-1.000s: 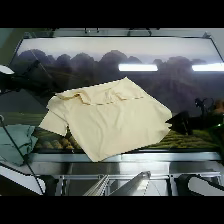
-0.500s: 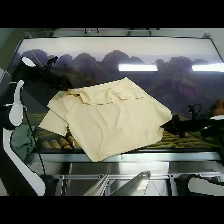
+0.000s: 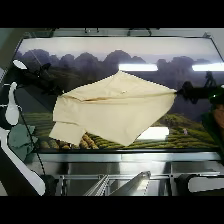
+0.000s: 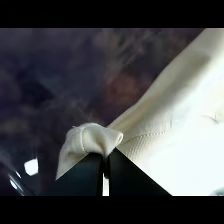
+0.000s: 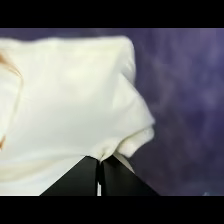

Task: Fold the shirts.

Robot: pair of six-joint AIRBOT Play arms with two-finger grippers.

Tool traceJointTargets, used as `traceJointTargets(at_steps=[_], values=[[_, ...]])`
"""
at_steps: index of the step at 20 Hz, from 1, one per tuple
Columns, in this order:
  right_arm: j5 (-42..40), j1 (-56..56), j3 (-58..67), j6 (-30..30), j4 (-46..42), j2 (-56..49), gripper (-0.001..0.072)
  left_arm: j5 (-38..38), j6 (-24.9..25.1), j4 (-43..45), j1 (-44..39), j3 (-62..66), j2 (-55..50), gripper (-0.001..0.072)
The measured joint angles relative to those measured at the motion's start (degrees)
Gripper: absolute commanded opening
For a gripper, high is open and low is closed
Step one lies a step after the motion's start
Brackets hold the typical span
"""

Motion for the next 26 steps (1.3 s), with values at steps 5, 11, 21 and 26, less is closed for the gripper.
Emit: traceJointTargets(at_steps=[5,11,21,26], values=[[1.2,2.8,16.9,-0.7,8.6,-8.3,0.0016,0.7,-1.2,-4.0,1.9,-13.0,7.3,0.0011],[4.7,3.8,21.2,-2.0,17.8,-11.4,0.0015,7.3,-1.0,-5.5,2.8,-22.0,14.1,0.0018],[15.1,3.4,21.7,0.8,14.6,-12.9,0.0014,5.9,0.2,-5.7,3.1,-23.5,15.5,0.0019],[17.0,3.7,21.7,1.1,13.8,-13.0,0.0014,6.6,1.4,-5.9,3.1,-23.6,15.6,0.0047]])
